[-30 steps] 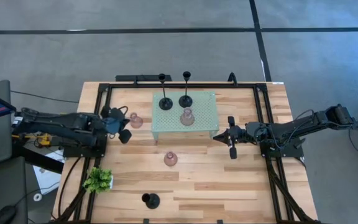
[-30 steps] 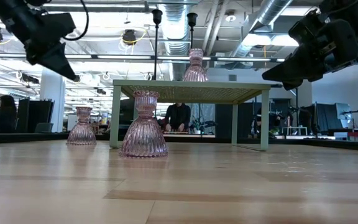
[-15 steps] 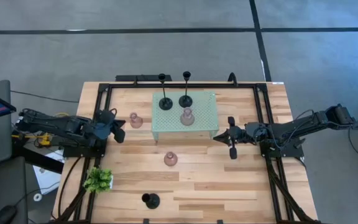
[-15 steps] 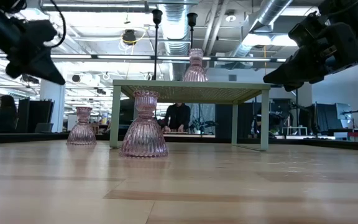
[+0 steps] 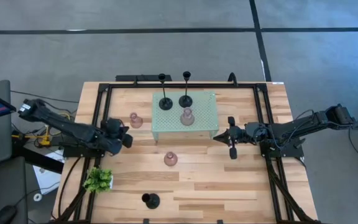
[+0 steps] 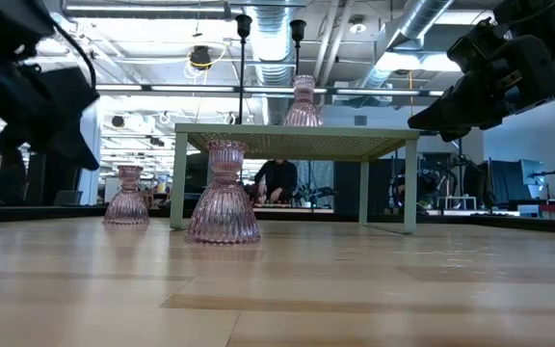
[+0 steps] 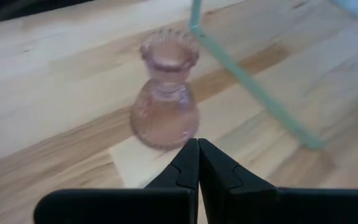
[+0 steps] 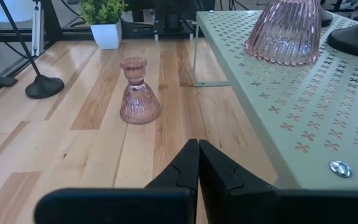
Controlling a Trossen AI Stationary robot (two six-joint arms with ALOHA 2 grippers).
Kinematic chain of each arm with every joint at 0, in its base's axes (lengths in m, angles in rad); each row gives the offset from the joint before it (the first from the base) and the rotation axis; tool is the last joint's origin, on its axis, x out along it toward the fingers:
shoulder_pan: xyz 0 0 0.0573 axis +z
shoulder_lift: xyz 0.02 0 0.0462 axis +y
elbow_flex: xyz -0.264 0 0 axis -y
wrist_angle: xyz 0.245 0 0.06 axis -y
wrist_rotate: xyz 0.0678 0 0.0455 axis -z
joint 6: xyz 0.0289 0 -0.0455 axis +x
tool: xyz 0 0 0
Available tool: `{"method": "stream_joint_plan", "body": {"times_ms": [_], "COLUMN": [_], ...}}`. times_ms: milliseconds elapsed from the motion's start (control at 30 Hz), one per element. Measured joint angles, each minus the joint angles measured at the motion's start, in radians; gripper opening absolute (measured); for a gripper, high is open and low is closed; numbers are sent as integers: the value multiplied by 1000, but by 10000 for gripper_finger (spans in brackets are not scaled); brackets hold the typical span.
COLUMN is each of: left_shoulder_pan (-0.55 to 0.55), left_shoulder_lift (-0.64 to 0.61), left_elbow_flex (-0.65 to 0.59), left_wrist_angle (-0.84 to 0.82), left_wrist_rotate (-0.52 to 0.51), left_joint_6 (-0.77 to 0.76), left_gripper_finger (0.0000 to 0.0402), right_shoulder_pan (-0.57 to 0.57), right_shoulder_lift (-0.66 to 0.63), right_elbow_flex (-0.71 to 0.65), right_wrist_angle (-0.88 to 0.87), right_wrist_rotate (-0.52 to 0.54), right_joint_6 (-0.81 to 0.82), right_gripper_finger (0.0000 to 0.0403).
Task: Pick & Place candle stick holders
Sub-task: Put the top pink glass candle holder on the shelf
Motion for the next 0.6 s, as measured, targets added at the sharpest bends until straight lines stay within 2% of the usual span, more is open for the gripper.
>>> {"method": "stream_joint_plan", "body": {"times_ms": [300, 600], "left_shoulder_pan": [1, 1], "left_shoulder_lift": [172, 205], "left_elbow_flex": [-1, -1], "left_wrist_angle": [7, 32], "left_wrist_rotate": [-35, -112], "left_joint_6": [-1, -5], "left_gripper_finger": [22, 108], "right_shoulder_pan": [0, 0], "right_shoulder_lift": [0, 0], "right_elbow_flex": [0, 0], "right_wrist_angle": [0, 0], "right_wrist_rotate": [0, 4], "right_joint_6": [0, 0], "right_gripper_finger": [1, 1]}}
